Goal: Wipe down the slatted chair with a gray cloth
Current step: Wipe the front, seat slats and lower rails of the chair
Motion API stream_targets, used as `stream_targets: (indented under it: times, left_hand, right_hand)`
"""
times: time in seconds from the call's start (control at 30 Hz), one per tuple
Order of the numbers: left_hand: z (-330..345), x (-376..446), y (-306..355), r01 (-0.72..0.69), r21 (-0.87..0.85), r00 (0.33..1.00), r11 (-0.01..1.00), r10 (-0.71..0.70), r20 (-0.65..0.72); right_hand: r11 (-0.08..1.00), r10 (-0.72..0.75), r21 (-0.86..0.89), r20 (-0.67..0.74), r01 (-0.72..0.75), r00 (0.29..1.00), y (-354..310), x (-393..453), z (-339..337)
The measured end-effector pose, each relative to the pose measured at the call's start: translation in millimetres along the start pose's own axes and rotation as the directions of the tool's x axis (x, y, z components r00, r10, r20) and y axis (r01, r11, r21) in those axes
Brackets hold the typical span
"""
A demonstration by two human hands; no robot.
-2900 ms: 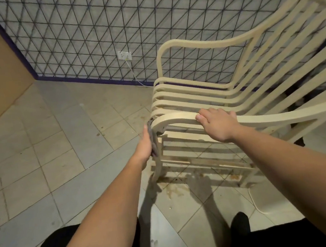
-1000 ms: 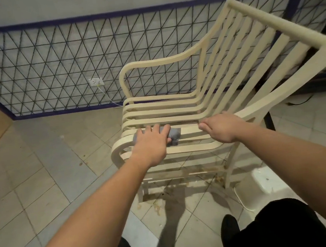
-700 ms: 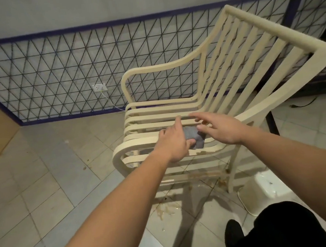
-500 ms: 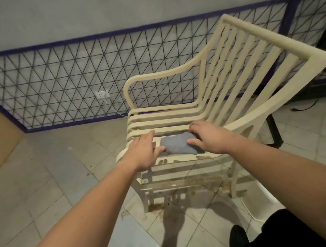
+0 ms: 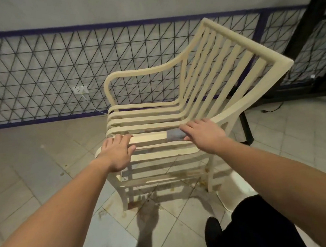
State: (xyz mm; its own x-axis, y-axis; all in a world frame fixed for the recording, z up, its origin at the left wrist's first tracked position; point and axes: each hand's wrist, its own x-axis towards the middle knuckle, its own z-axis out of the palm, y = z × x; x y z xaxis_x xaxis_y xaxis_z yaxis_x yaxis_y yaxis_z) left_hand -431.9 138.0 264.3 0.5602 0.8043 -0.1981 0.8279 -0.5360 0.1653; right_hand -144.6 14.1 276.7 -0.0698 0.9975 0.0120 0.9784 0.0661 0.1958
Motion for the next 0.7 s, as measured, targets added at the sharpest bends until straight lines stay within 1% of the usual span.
stream_targets:
  times: [0.13, 0.2, 0.27, 0.33, 0.43, 0.5, 0.57, 0.7]
  left_hand:
    - [1.0, 0.5, -1.8, -0.009, -0.016, 1.000, 1.000, 0.009, -0.001]
    - [1.0, -0.1, -1.7, -0.016, -0.023, 1.000, 1.000, 0.015, -0.011]
    - [1.0, -0.5, -1.1, -0.019, -0.028, 1.000, 0.999, 0.018, -0.016]
    - [0.7, -1.4, -0.8, -0.020, -0.039, 1.000, 0.999, 0.019, -0.016]
    - [1.6, -3.0, -1.1, -0.017, -0.045, 0.999, 0.999, 0.016, -0.032]
    - [2.0, -3.4, -1.1, -0.016, -0.051, 0.999, 0.999, 0.013, -0.041]
    - [2.4, -2.4, -1.1, -0.022, -0.061, 0.999, 0.998, 0.019, -0.049]
    - [5.0, 0.0, -4.0, -0.022, -0.059, 0.997, 0.998, 0.017, -0.072]
  right_hand:
    - [0.965, -0.037, -0.261, -0.042, 0.025, 0.998, 79.6, -47.2, -29.0]
    - [0.920, -0.032, -0.391, -0.042, 0.013, 0.999, 105.3, -62.8, -45.6]
    - [0.887, -0.014, -0.462, -0.048, -0.010, 0.999, 117.8, -69.8, -55.7]
    - [0.896, 0.008, -0.443, -0.072, -0.039, 0.997, 117.2, -71.3, -56.3]
    - [0.938, 0.003, -0.344, -0.102, -0.038, 0.995, 89.3, -62.0, -44.8]
    - [0.967, 0.001, -0.255, -0.064, -0.017, 0.998, 58.5, -46.0, -32.4]
    - [0.986, 0.023, -0.162, -0.034, -0.028, 0.999, 28.0, -27.7, -17.8]
    - [0.996, 0.054, -0.058, -0.119, -0.061, 0.991, -9.0, -2.0, 8.3]
